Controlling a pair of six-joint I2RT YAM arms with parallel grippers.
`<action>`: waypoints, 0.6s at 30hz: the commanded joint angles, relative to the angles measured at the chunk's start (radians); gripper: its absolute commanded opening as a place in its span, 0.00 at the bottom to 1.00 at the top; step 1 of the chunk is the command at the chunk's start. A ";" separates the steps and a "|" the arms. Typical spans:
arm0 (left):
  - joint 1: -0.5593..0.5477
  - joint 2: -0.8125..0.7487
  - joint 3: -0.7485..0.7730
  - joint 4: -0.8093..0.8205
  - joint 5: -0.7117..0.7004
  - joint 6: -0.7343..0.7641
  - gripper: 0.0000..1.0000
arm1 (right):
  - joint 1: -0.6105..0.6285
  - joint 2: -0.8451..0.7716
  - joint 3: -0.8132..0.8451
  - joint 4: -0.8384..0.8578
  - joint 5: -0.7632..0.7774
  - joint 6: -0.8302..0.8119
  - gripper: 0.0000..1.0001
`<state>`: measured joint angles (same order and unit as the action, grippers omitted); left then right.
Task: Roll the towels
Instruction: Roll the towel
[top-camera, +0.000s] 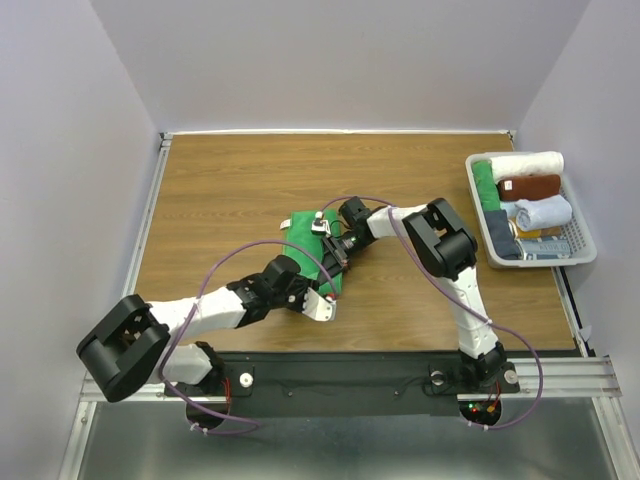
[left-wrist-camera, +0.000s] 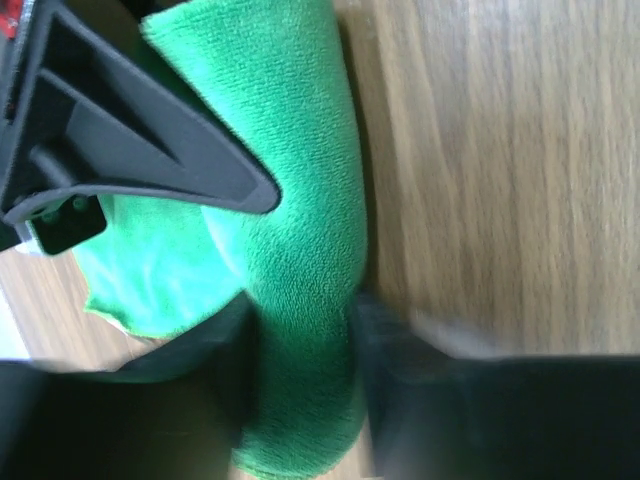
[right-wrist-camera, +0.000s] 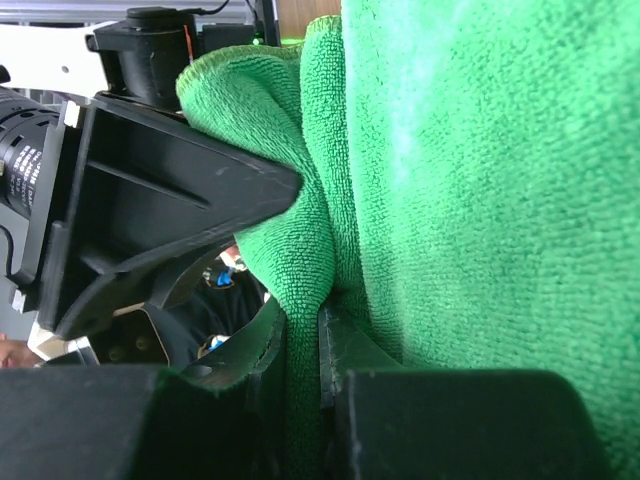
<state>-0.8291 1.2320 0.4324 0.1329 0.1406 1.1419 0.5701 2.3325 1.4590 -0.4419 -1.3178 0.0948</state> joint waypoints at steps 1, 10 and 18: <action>-0.005 0.043 0.018 -0.114 0.039 -0.022 0.35 | -0.009 0.033 0.020 -0.003 0.117 -0.027 0.06; 0.034 0.145 0.121 -0.302 0.152 -0.099 0.18 | -0.105 -0.077 0.081 -0.030 0.294 -0.046 0.49; 0.146 0.311 0.324 -0.545 0.342 -0.110 0.18 | -0.231 -0.243 0.127 -0.047 0.344 -0.076 0.72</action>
<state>-0.7242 1.4513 0.7162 -0.1577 0.3332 1.0676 0.3969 2.2116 1.5494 -0.4976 -1.0611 0.0715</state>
